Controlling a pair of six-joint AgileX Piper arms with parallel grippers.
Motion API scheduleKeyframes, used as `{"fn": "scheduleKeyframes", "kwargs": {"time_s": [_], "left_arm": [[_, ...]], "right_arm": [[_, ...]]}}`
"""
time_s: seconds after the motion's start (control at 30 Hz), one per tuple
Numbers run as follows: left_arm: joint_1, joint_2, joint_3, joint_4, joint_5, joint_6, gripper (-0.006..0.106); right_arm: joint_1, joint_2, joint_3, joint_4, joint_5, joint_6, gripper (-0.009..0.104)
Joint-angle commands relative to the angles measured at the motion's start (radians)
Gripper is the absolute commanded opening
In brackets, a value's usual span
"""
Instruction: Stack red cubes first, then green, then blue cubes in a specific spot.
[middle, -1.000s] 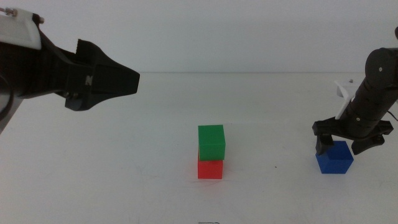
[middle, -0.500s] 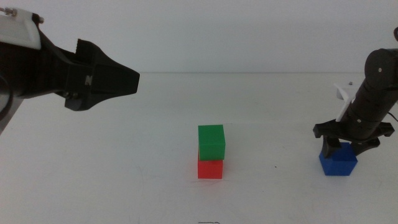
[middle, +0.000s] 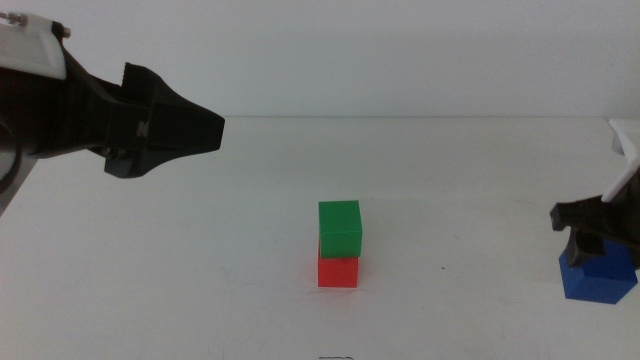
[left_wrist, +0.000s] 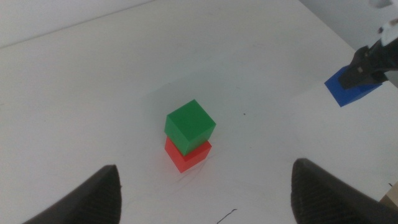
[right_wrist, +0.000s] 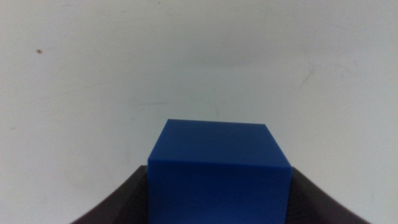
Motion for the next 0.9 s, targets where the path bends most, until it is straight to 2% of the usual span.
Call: {"fn": "scheduleKeyframes", "kwargs": {"time_s": [0.0,0.13,0.3,0.57,0.87], "left_arm": [[-0.002,-0.011,-0.024,-0.040,-0.050,-0.009,0.094],[-0.002,-0.011,-0.024,-0.040,-0.050,-0.009,0.094],[-0.002,-0.011,-0.024,-0.040,-0.050,-0.009,0.094],[-0.002,-0.011,-0.024,-0.040,-0.050,-0.009,0.094],[-0.002,-0.011,-0.024,-0.040,-0.050,-0.009,0.094]], "right_arm": [[0.049,-0.045,-0.062,-0.041,0.030,0.083,-0.001],[0.191,-0.013,-0.171,-0.086,0.080,0.208,-0.001],[0.348,0.147,-0.477,-0.158,0.262,0.285,-0.001],[0.492,0.366,-0.784,-0.113,0.254,0.345,-0.001],[0.542,0.472,-0.879,-0.088,0.254,0.382,-0.001]]}}
